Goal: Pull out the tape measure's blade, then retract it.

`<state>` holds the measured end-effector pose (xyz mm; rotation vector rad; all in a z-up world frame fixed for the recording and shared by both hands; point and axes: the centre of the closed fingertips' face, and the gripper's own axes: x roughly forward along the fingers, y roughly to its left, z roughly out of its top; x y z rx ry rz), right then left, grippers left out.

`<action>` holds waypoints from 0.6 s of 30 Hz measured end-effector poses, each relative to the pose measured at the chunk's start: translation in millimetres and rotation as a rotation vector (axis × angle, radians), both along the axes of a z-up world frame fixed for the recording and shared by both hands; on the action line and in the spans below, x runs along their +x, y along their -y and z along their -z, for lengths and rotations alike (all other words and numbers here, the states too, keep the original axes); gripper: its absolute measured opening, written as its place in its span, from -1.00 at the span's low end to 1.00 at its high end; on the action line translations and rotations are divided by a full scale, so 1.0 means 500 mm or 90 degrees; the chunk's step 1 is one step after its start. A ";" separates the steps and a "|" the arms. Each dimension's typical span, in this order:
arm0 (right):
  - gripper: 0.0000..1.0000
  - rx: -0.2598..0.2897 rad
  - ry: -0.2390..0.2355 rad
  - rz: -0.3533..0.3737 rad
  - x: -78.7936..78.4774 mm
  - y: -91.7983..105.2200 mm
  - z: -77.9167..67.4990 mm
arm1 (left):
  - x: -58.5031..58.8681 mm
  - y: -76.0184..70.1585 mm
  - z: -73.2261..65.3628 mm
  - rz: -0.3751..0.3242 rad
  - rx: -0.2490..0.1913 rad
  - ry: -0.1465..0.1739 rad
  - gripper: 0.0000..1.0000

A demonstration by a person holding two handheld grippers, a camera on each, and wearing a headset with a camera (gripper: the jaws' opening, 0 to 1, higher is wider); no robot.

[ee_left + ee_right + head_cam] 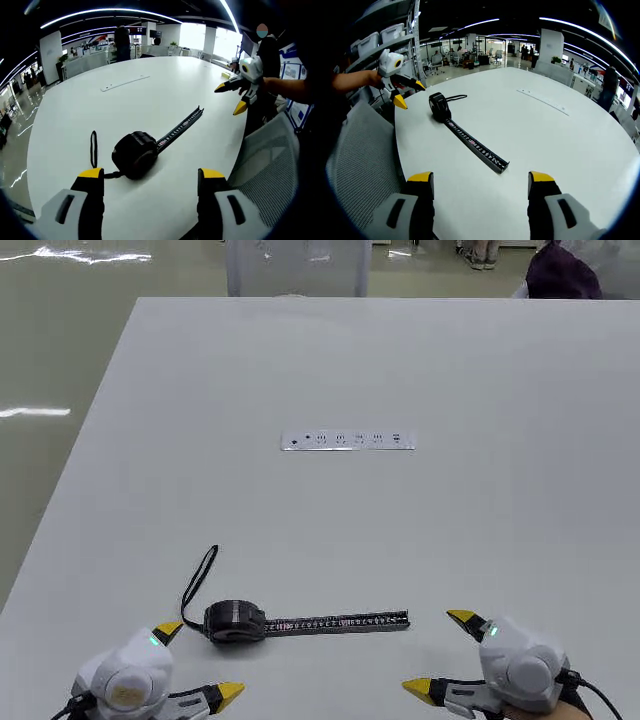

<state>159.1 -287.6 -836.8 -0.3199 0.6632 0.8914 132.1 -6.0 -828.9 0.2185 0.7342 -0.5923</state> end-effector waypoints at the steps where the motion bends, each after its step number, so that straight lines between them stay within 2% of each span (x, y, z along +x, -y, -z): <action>1: 0.56 0.001 0.001 0.002 -0.001 -0.001 -0.001 | -0.002 0.002 0.000 -0.003 0.000 0.002 0.50; 6: 0.66 0.007 0.003 0.020 -0.013 -0.005 -0.006 | -0.014 0.005 0.004 -0.022 -0.001 -0.004 0.56; 14: 0.73 0.022 -0.001 0.045 -0.036 -0.015 -0.007 | -0.022 0.017 -0.003 -0.039 -0.011 0.017 0.68; 18: 0.80 0.029 0.011 0.057 -0.043 -0.020 -0.013 | -0.025 0.026 -0.008 -0.050 -0.015 0.025 0.72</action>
